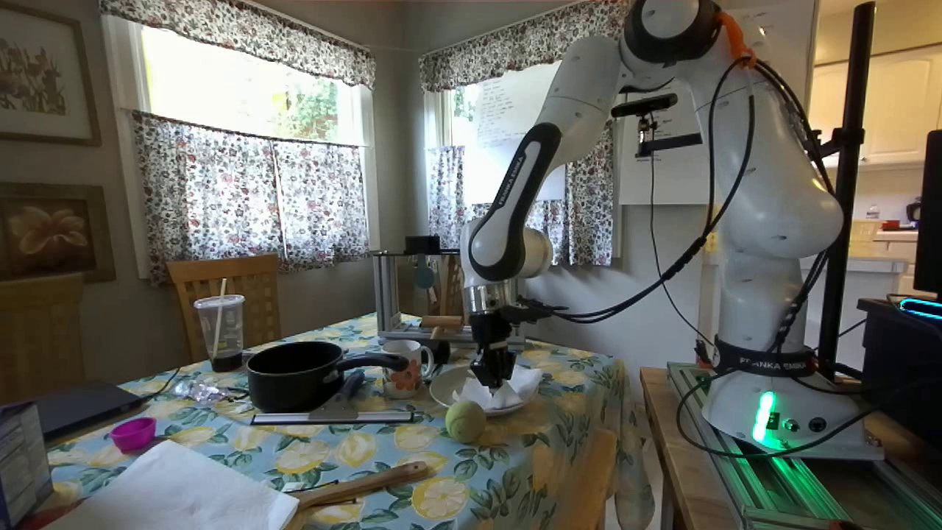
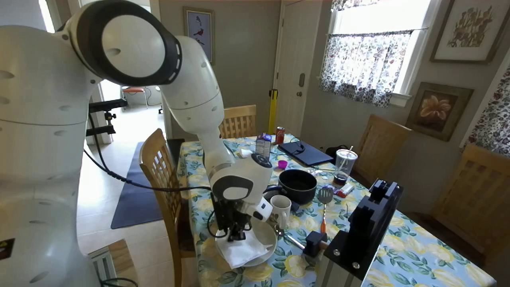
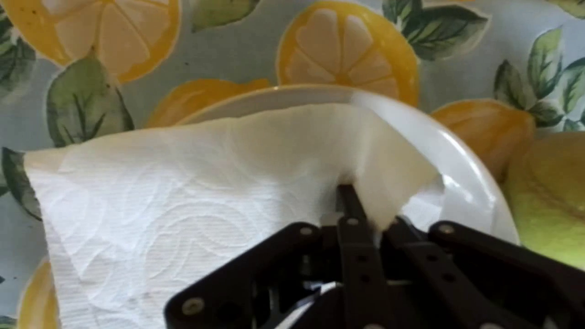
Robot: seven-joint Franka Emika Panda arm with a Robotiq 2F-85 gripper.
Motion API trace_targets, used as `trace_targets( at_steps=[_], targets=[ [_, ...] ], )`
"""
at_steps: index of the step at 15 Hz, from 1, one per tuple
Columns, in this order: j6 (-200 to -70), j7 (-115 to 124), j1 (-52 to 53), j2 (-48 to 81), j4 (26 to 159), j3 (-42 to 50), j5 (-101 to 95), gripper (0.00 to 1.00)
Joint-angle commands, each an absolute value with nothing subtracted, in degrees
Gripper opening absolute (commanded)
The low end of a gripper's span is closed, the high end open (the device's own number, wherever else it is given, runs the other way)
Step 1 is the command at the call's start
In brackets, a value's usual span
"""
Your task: Pick up the napkin from the table and wipe the plate
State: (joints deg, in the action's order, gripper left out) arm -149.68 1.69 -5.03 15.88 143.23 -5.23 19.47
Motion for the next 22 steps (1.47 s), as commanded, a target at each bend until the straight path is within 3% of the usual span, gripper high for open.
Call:
trace_targets(
  at_steps=[1,11,22],
  targets=[
    [-149.73,5.11,-3.78,14.99,143.46,-1.85,17.43,0.0],
    [-161.37,22.05,4.64,16.37,142.8,7.71,0.47,0.0],
    [-166.63,18.72,8.47,17.9,142.6,6.08,-0.91,0.0]
  ],
)
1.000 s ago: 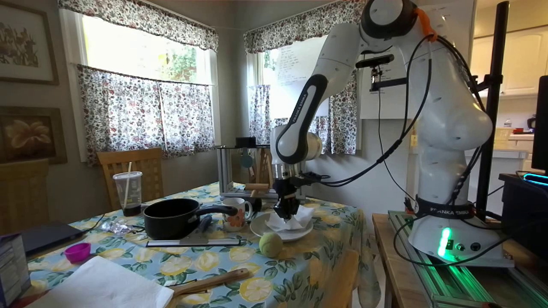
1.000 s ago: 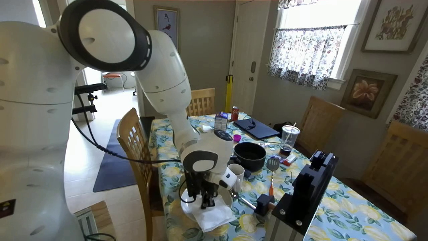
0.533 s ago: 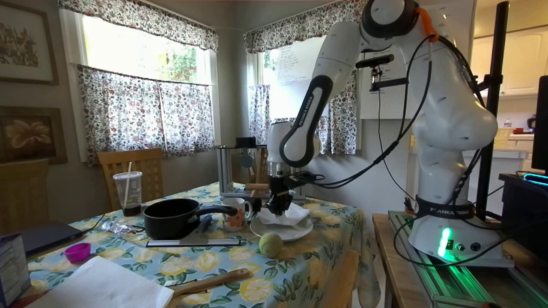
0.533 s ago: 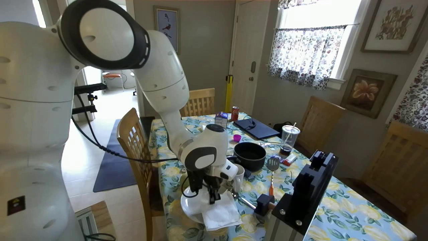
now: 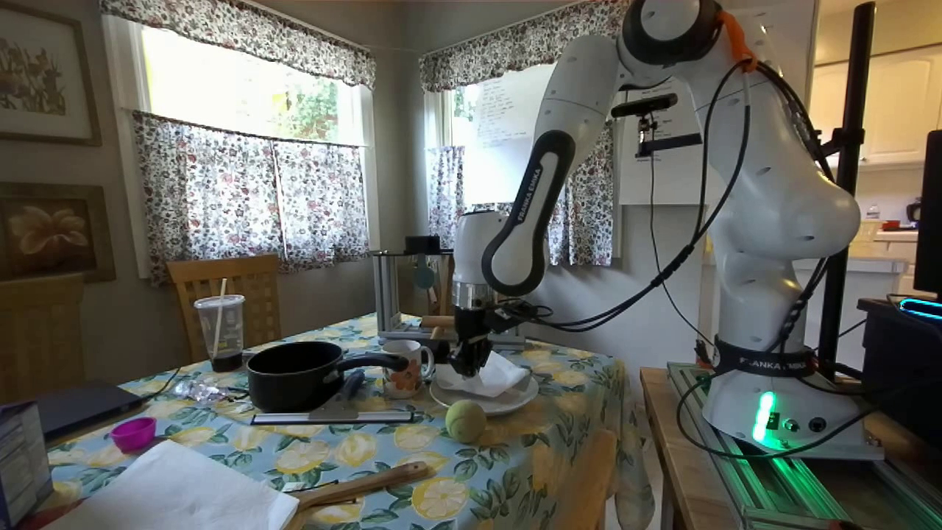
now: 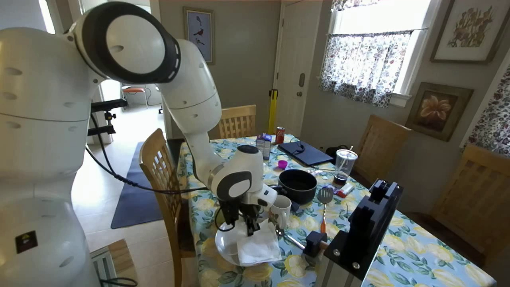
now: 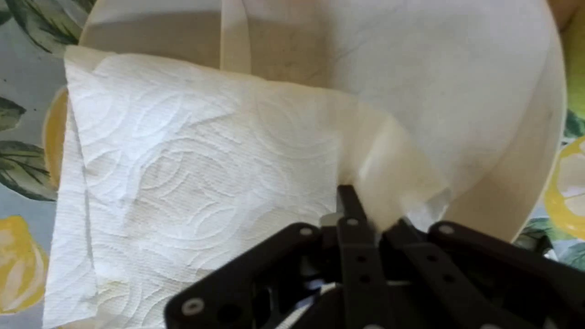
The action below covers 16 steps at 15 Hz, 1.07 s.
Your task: Pick up the napkin from the table and wipe the plate
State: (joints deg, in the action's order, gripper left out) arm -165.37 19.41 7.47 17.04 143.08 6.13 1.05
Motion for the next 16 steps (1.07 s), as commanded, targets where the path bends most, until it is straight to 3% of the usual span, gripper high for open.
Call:
trace_targets(
  at_steps=[1,8,16],
  targets=[
    [-166.81,17.81,8.33,17.88,142.68,5.43,-0.59,0.0],
    [-161.98,5.6,0.63,16.32,143.28,-6.66,9.93,0.0],
    [-153.16,6.1,-2.48,15.65,143.31,-4.02,14.01,0.0]
  ],
)
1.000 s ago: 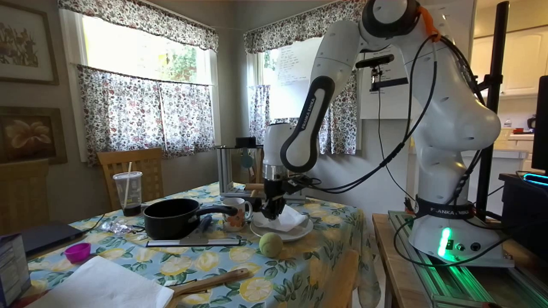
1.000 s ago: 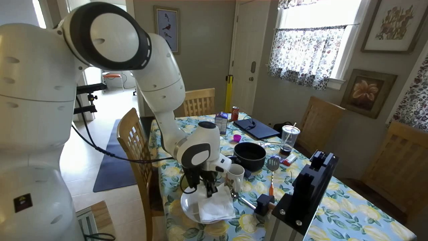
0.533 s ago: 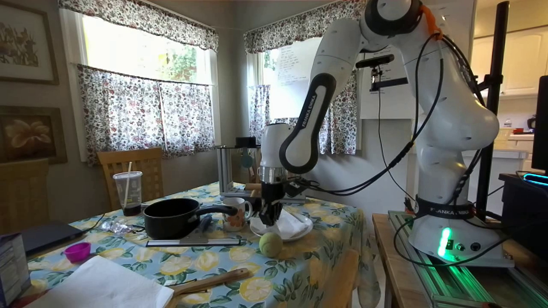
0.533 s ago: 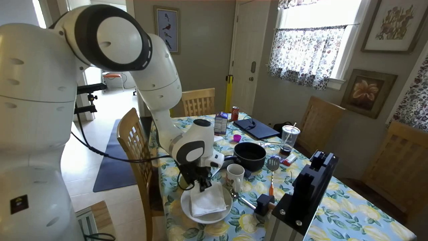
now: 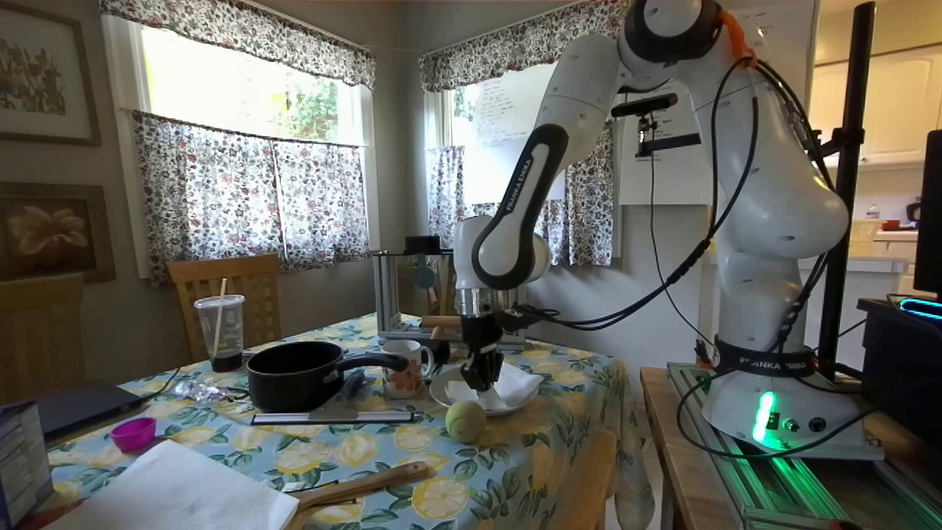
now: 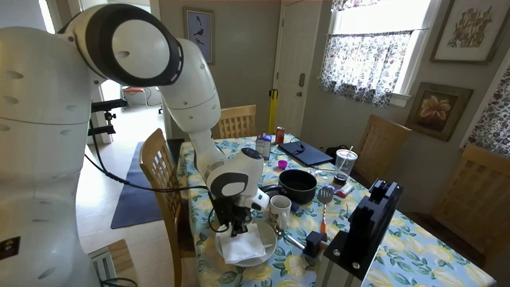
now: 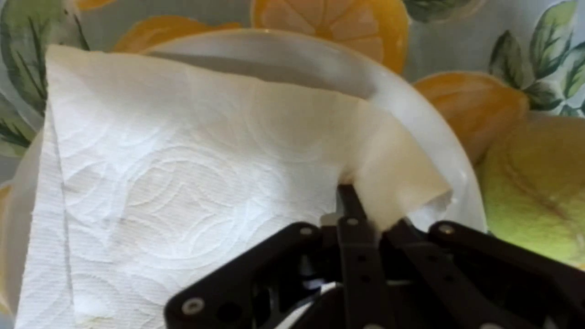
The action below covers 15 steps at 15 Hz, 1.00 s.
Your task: Pick up the napkin from the table and wipe the plate
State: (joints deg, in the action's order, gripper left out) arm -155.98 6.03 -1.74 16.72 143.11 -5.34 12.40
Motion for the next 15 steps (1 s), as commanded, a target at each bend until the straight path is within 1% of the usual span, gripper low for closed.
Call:
trace_targets(
  at_steps=[1,7,14,15],
  targets=[
    [-152.94,6.86,-2.44,15.74,143.18,-3.17,13.48,0.0],
    [-156.74,9.86,-0.73,17.72,142.11,1.38,9.71,0.0],
    [-167.57,16.21,5.15,20.1,140.86,7.71,0.58,0.0],
    [-168.69,15.88,5.42,20.27,140.52,7.49,0.67,0.0]
  ],
)
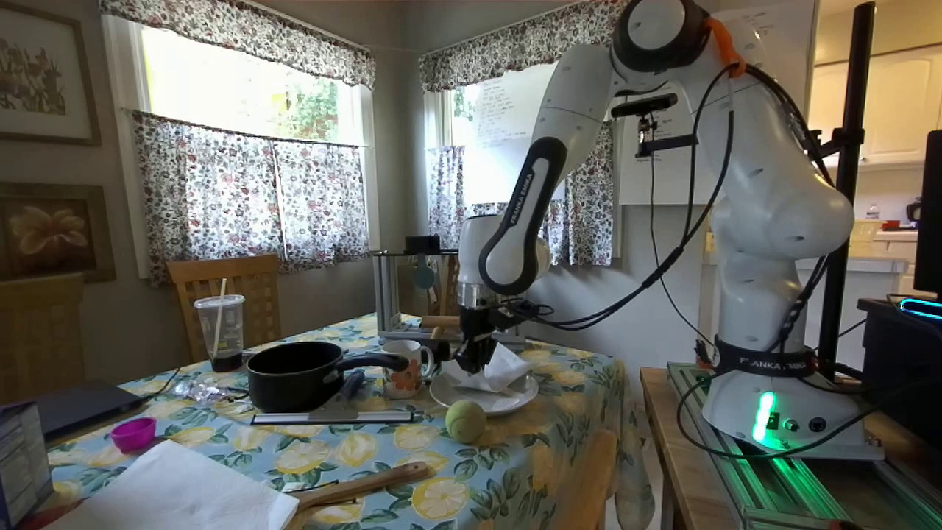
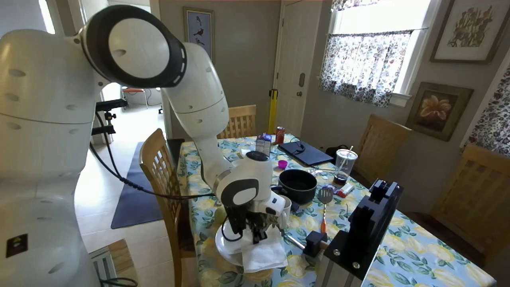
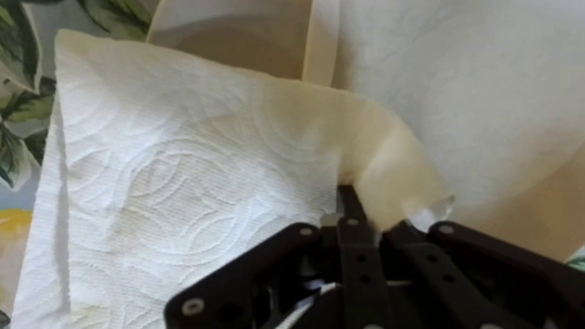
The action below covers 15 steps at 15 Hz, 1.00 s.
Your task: Pick up the napkin from the table and wipe the plate
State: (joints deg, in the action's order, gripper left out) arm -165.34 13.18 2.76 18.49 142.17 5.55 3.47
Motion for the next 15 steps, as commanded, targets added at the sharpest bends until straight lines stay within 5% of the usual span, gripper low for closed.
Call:
trace_targets(
  at_steps=[1,8,15],
  targets=[
    [-169.79,14.71,5.04,20.47,140.16,6.28,1.71,0.0],
    [-171.46,10.96,3.59,22.65,138.15,-0.42,4.1,0.0],
    [-162.31,-2.77,-10.54,21.54,138.79,-17.41,17.35,0.0]
  ],
)
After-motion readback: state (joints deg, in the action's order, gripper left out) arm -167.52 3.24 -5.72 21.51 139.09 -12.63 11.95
